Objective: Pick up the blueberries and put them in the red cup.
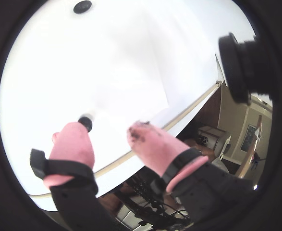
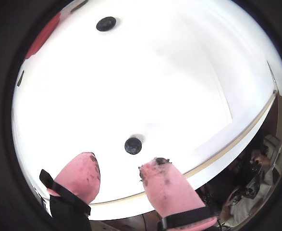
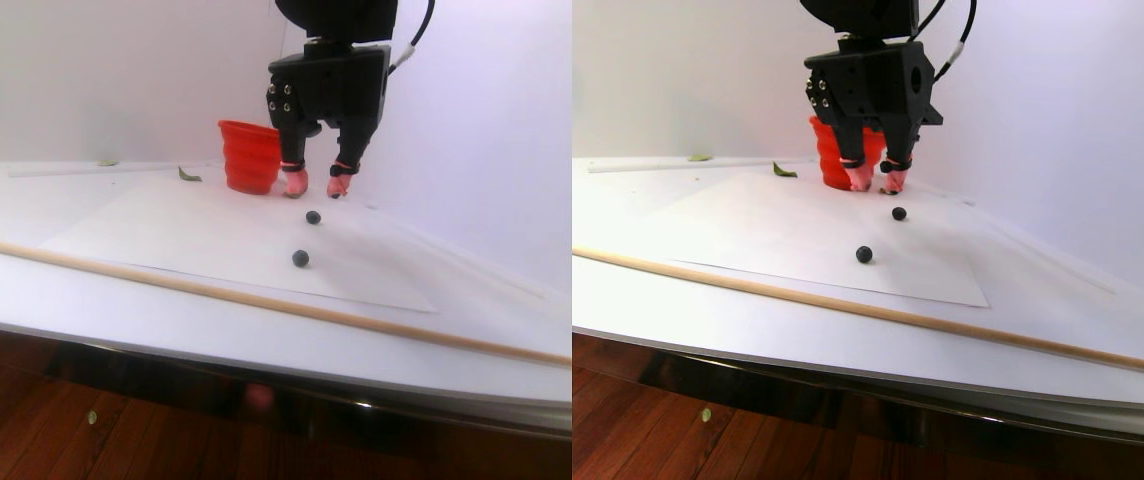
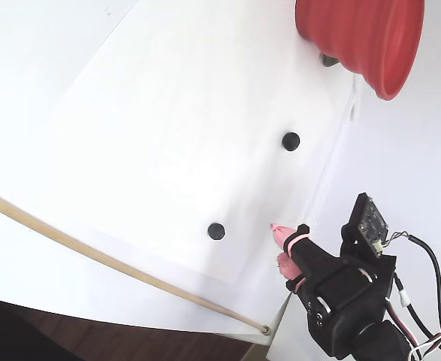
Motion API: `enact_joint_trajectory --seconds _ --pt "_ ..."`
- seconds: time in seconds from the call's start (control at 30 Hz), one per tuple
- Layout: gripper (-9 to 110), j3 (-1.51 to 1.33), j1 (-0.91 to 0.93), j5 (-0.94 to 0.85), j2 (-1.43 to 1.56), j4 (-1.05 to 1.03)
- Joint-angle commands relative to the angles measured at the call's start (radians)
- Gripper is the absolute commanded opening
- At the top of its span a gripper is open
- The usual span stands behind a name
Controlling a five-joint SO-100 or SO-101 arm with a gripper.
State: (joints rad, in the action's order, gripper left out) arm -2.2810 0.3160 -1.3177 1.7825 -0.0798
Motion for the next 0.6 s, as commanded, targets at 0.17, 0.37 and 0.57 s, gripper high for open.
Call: enact_joint_trajectory --seconds 0.17,0.37,0.57 --pt "16 0.012 0.043 0.003 -0.043 0.052" --pt "16 0.025 0.038 0.014 -0.089 0.067" --pt "16 0.041 0.029 0.023 -0.129 0.083"
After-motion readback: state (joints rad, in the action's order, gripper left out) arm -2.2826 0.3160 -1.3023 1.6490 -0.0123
